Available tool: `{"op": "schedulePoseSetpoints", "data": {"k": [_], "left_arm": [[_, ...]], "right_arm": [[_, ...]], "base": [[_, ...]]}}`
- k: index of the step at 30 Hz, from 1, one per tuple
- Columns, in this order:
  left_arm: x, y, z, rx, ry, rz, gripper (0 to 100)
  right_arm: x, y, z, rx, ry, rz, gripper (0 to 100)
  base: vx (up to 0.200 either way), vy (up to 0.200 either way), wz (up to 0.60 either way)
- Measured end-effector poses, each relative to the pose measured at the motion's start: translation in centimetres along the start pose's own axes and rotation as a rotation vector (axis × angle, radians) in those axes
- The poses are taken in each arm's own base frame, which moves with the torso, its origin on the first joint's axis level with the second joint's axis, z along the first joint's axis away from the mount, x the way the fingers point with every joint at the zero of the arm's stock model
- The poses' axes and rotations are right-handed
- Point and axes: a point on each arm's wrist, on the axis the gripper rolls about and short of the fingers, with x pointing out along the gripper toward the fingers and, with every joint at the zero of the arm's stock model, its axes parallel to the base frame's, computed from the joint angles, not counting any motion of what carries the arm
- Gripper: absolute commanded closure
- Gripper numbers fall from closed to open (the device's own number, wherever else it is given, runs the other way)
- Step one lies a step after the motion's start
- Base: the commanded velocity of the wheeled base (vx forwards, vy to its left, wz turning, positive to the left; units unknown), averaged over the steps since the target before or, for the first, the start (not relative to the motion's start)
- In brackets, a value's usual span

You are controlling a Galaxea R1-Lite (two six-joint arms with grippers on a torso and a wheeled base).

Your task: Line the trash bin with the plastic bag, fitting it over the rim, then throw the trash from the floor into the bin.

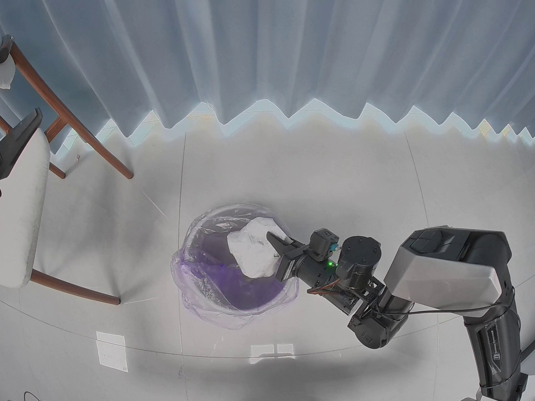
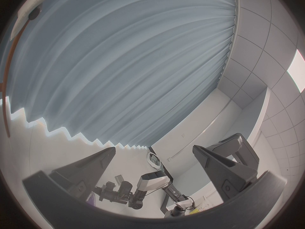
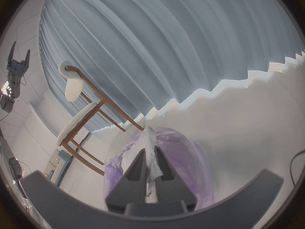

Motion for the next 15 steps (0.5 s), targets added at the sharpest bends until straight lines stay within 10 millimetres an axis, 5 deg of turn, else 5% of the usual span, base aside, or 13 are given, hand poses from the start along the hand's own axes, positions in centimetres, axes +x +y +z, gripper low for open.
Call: {"op": "schedulePoseSetpoints", "data": {"k": [1, 15], "left_arm": [[0.0, 0.0, 0.0, 0.0, 0.0, 0.0, 0], [0.02, 0.04, 0.06, 0.003, -0.002, 0.002, 0]], "right_arm": [[0.0, -0.05, -0.19, 0.0, 0.004, -0.001, 0], [0.01, 0.34, -0.99, 0.014, 0.022, 0.002, 0]], "base": [[0.0, 0.0, 0.0], [0.0, 0.0, 0.0]]}}
